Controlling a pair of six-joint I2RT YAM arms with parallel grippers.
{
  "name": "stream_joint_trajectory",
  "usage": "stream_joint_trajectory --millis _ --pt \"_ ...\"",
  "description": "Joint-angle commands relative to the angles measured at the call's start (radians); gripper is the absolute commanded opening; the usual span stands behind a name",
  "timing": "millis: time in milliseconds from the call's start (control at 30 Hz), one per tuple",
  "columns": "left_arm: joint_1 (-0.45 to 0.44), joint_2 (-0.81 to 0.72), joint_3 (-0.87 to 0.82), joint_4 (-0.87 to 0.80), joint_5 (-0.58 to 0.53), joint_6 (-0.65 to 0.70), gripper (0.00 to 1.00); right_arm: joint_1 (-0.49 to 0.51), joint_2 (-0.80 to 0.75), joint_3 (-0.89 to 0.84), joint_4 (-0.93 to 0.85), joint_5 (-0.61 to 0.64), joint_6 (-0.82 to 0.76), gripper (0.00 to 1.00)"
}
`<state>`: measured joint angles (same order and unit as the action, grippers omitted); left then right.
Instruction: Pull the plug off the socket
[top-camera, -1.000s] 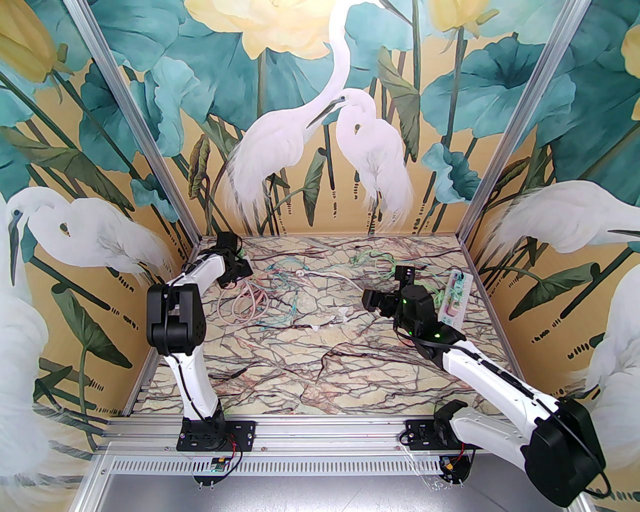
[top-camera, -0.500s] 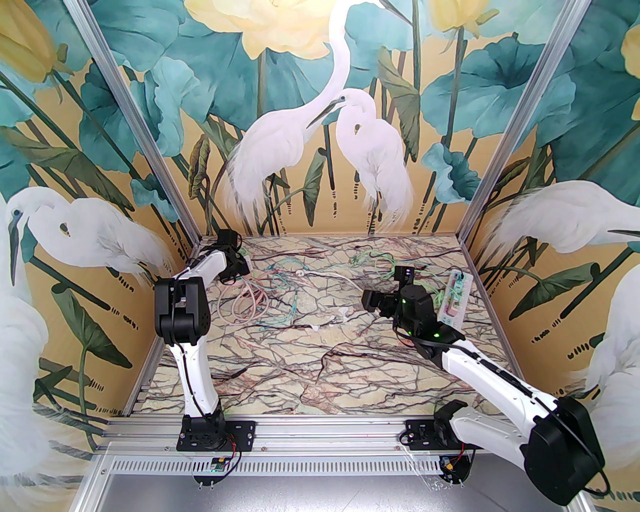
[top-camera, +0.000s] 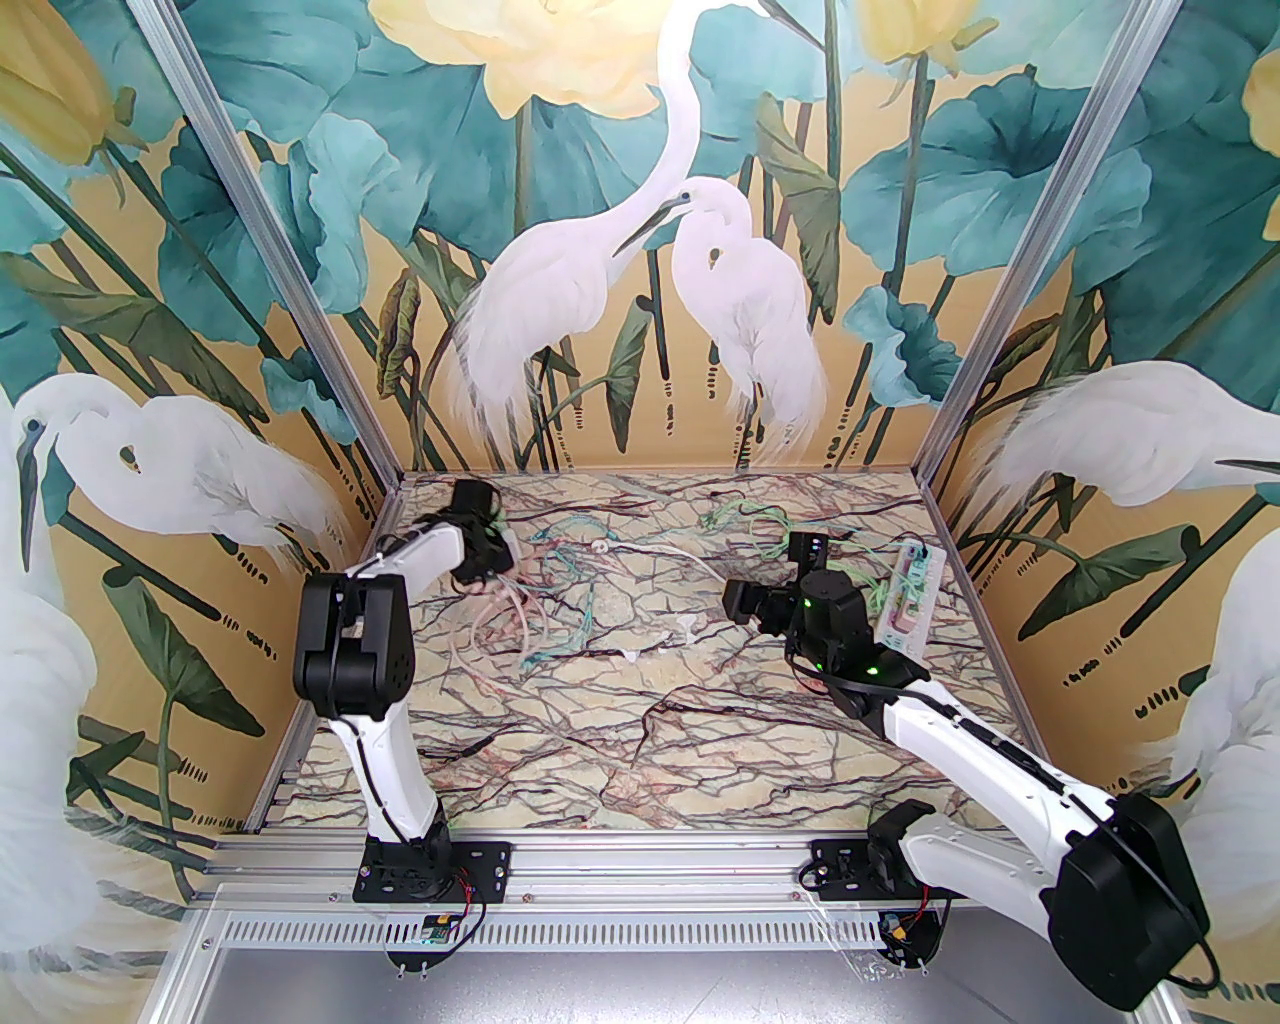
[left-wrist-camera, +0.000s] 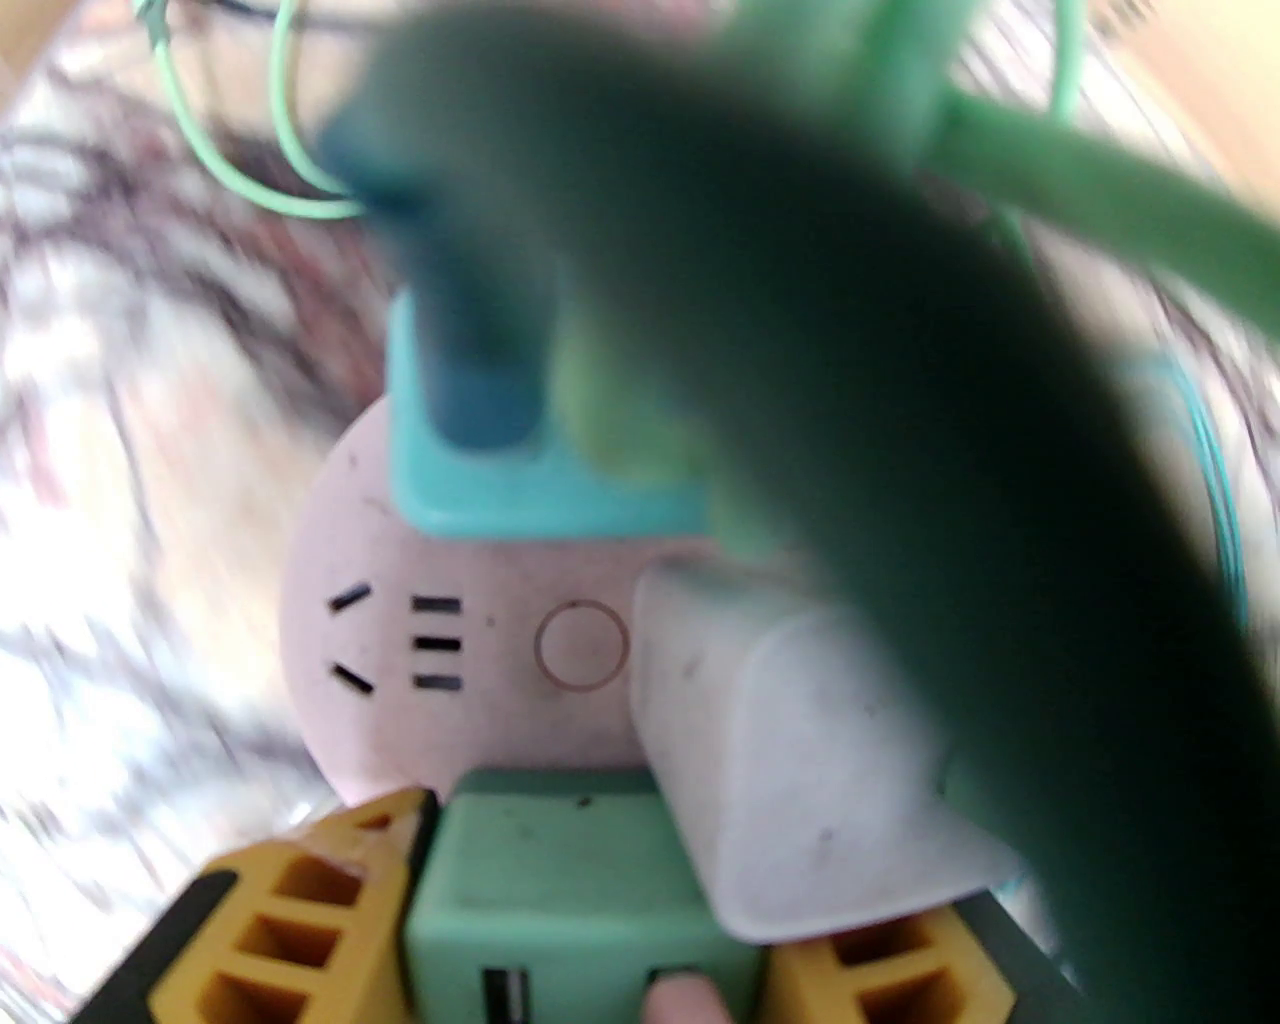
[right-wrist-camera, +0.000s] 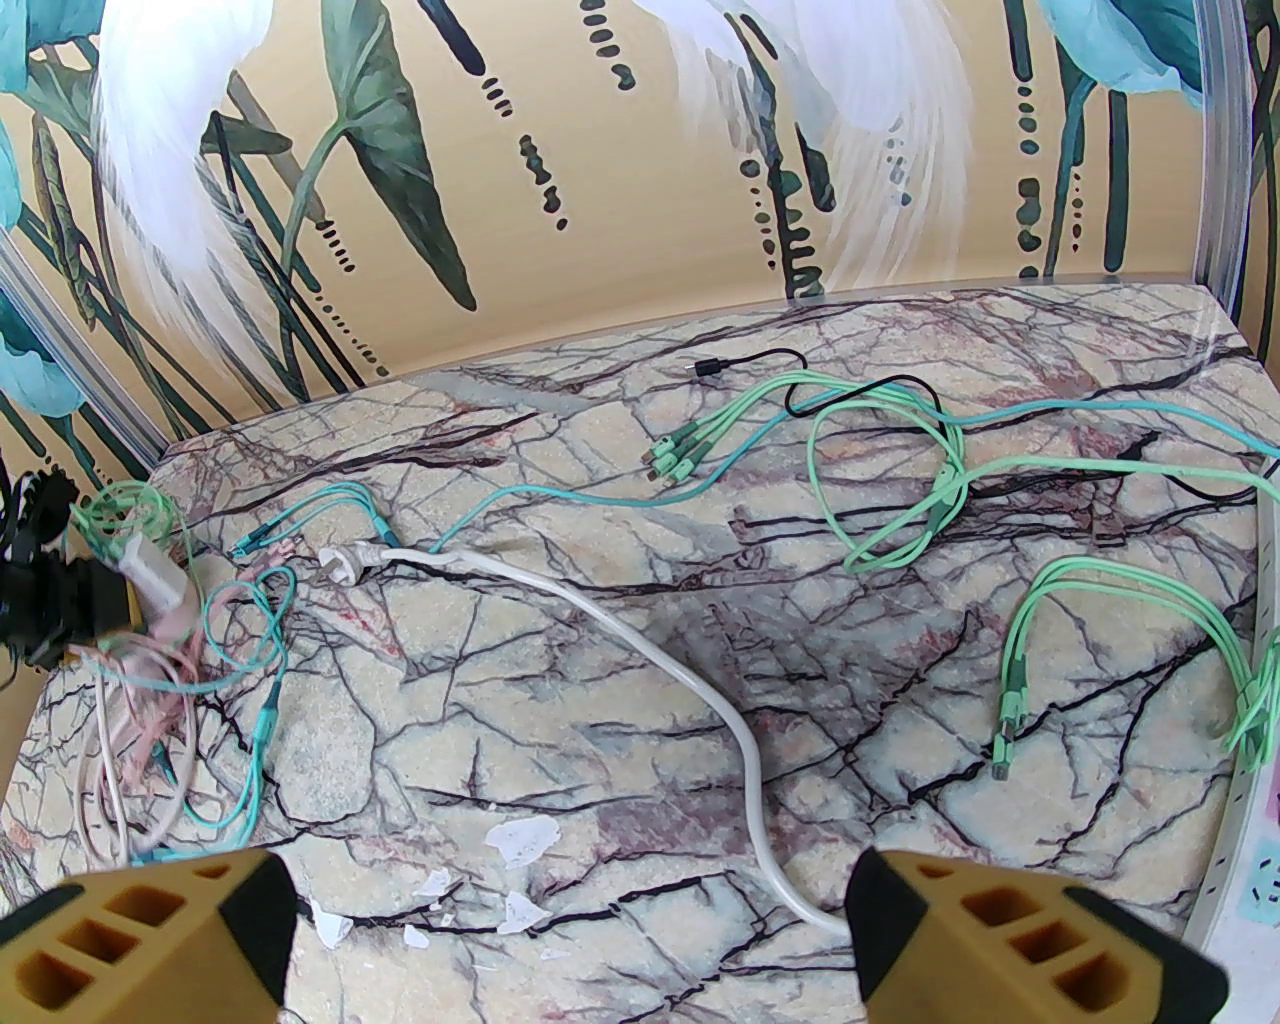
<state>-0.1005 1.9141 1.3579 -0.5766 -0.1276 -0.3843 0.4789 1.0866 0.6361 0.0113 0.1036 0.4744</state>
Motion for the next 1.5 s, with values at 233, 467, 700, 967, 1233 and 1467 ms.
stream_joint_trajectory --millis 233,467,700,967,1233,1467 --pt "-0.28 -0.138 -0.131 -0.041 0.051 -0.173 0.44 0.012 -0.019 -0.015 0.011 -0.02 0.013 0.99" --pt "-0.441 -0.137 -0.124 0.001 0.055 -0.277 0.45 0.012 0.001 -0.015 0.016 -0.025 0.013 0.99" --pt "-0.522 -0.076 -0.066 0.004 0.066 -0.28 0.48 0.014 0.018 -0.01 0.014 -0.028 0.011 0.99" --pt "-0.524 -0.085 -0.013 -0.038 0.036 -0.243 0.73 0.018 0.064 -0.004 0.025 -0.061 0.006 0.99" --pt "-0.523 -0.166 -0.017 -0.057 0.016 -0.195 0.74 0.054 0.164 0.044 0.008 -0.057 -0.004 0.99" --pt "-0.52 -0.284 -0.076 -0.041 0.043 -0.165 0.83 0.096 0.26 0.134 -0.045 -0.053 -0.003 0.99"
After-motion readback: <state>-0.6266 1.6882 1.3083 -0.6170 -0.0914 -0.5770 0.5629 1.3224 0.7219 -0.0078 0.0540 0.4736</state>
